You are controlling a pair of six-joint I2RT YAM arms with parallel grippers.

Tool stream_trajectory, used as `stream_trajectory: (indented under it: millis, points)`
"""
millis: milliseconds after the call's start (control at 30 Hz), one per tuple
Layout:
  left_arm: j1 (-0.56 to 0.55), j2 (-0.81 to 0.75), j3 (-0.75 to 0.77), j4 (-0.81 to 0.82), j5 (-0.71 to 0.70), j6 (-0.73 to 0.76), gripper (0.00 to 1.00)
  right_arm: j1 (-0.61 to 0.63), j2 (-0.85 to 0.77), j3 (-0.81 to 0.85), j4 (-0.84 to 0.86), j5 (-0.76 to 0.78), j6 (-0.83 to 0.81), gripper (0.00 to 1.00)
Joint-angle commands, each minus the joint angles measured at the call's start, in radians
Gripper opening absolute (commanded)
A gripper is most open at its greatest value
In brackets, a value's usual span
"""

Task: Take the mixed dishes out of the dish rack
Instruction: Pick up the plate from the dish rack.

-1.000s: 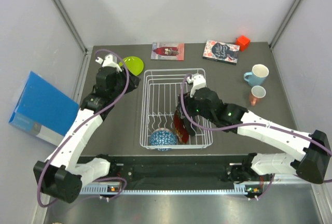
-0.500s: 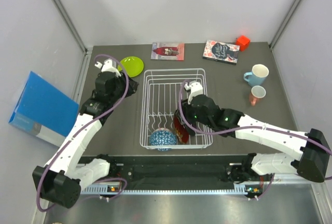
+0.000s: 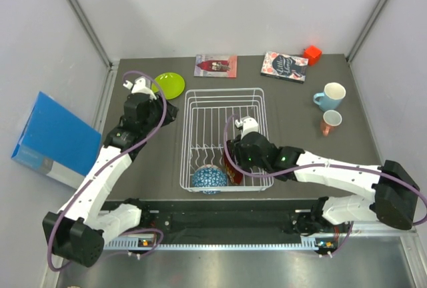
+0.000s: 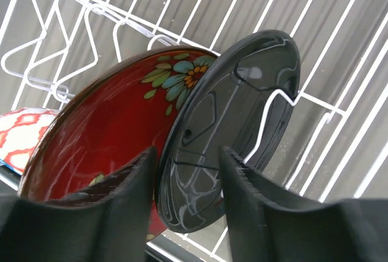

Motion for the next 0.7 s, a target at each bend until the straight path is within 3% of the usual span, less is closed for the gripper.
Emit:
stream_trajectory:
  millis: [0,100,267,433,667]
  points:
    - [-0.004,0.007,-0.014,0.038,-0.004,0.005,0.39,0.016,0.008,0.006,0.072,0.022,0.008,0.41]
    - [-0.006,0.007,-0.016,0.036,-0.007,0.007,0.39,0.02,0.01,0.012,0.072,0.026,0.0,0.33]
    - [-0.009,0.012,-0.016,0.038,-0.007,0.005,0.38,0.037,-0.004,0.026,0.045,0.055,-0.014,0.11]
    - [-0.014,0.018,-0.017,0.041,-0.005,0.002,0.38,0.074,-0.015,0.06,-0.001,0.115,-0.024,0.0]
    - [-0.021,0.022,-0.017,0.042,-0.004,0.0,0.38,0.157,-0.058,0.143,-0.115,0.236,-0.05,0.0]
